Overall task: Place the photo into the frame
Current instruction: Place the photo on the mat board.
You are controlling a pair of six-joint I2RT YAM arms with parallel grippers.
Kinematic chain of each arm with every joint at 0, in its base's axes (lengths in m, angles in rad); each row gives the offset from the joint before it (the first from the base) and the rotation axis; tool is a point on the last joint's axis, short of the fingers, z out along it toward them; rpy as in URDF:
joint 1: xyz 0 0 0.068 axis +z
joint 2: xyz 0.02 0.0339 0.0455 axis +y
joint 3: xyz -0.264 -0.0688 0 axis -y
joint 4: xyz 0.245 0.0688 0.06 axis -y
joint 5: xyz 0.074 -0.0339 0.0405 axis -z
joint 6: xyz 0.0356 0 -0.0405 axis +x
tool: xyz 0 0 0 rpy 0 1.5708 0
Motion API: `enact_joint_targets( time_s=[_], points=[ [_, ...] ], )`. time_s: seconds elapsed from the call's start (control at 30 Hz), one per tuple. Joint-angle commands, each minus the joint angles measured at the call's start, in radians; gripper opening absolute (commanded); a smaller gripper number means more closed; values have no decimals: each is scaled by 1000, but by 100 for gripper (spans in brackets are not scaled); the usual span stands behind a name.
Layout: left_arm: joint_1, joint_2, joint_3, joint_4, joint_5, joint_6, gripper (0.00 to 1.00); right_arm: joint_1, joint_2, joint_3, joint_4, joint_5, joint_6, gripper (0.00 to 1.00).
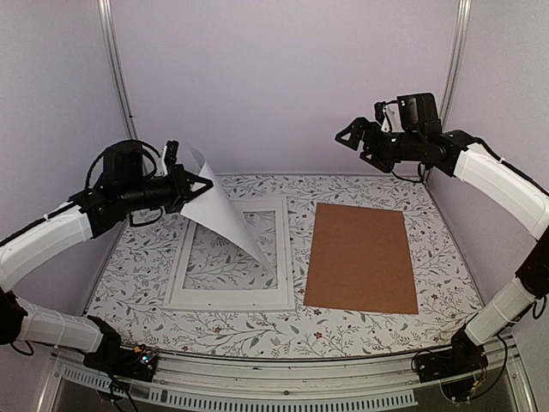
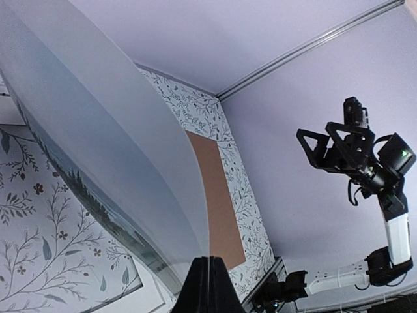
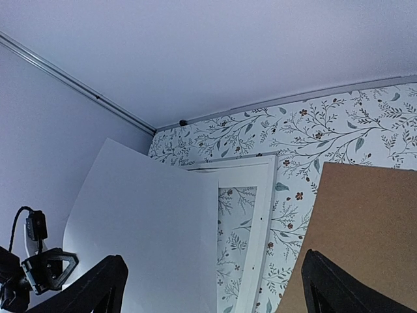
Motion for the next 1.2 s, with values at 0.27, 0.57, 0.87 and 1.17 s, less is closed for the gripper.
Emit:
enact_joint_targets(
  time_s=[0.27, 0.57, 0.87, 1.17],
  points=[
    [-89, 213, 330, 32, 81, 77, 0, -37, 5, -22, 11, -15, 0, 97],
    [-155, 232, 358, 6, 52, 135, 0, -85, -29, -51, 12, -25, 1, 97],
    [-128, 138, 37, 19, -98, 62, 0, -85, -20, -79, 27, -41, 8, 97],
    [-82, 112, -227, 67, -134, -7, 0, -85, -16, -98, 37, -51, 12, 97]
  ],
)
